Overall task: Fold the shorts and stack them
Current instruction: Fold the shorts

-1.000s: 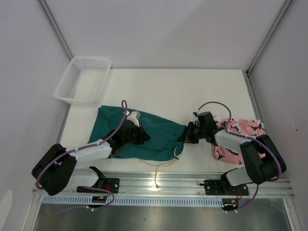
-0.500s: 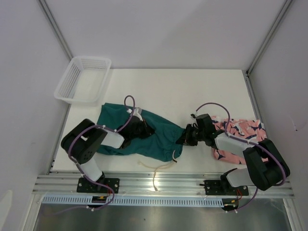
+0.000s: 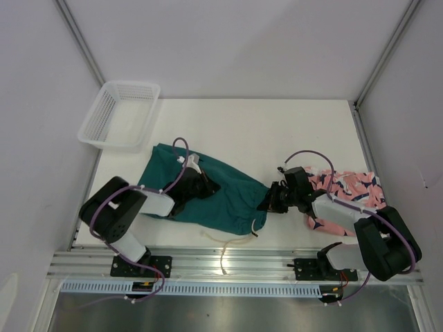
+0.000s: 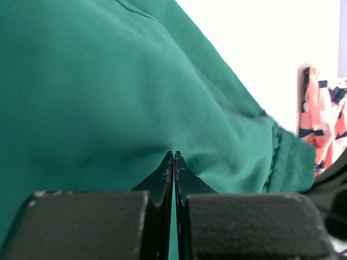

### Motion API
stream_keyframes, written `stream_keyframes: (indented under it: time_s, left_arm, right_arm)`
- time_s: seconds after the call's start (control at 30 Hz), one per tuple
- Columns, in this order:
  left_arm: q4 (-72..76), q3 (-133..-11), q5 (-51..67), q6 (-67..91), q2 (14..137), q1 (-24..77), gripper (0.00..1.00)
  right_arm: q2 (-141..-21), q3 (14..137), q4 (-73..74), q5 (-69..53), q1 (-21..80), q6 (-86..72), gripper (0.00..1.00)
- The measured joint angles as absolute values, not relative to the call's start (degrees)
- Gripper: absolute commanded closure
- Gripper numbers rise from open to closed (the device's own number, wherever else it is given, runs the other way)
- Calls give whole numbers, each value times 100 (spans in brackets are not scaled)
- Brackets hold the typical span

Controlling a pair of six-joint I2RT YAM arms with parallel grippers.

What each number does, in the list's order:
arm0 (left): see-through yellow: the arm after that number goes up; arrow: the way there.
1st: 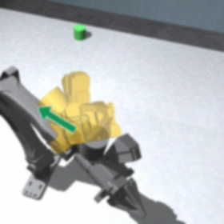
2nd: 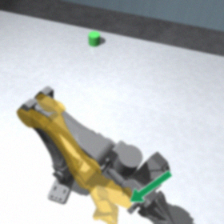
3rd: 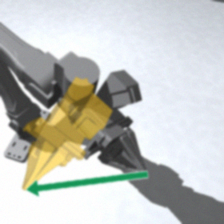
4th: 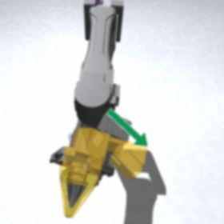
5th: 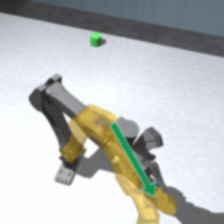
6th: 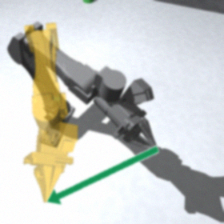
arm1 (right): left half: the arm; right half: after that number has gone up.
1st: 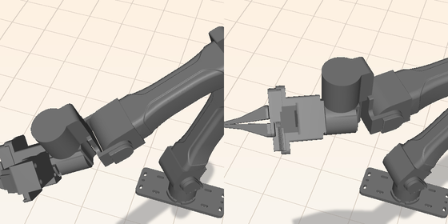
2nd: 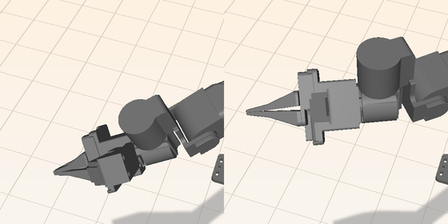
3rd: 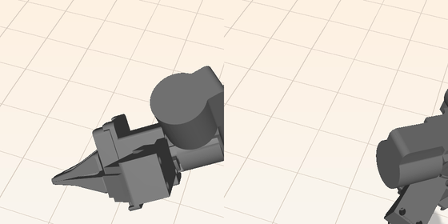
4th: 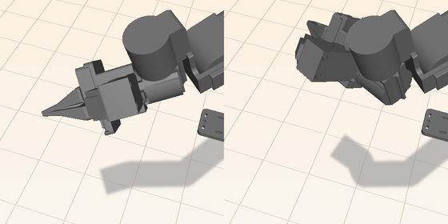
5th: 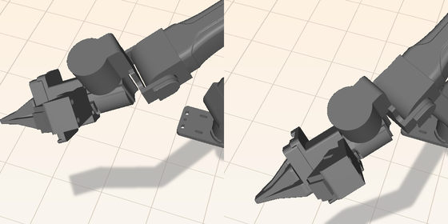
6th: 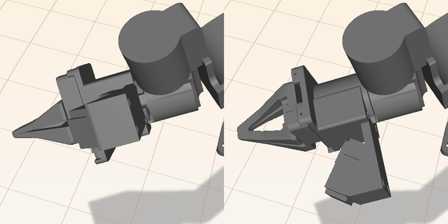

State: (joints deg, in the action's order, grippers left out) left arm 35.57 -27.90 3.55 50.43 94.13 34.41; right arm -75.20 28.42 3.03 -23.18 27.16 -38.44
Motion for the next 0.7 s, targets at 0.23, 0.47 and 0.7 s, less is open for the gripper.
stream_keyframes:
  time_s: [0.23, 0.47, 0.7]
  left_arm:
    - [3015, -1918, -272, 4797, 8309, 3444, 100]
    - [2797, -1870, -377, 4742, 7734, 3444, 100]
    - [2851, -2676, -211, 4742, 7778, 3446, 100]
  right_arm:
    - [-7540, 2998, 727, -2318, 2392, -3531, 100]
    - [-7612, 3048, 784, -2335, 2370, -3441, 100]
    - [-7666, 3068, 781, -2362, 2362, -3441, 100]
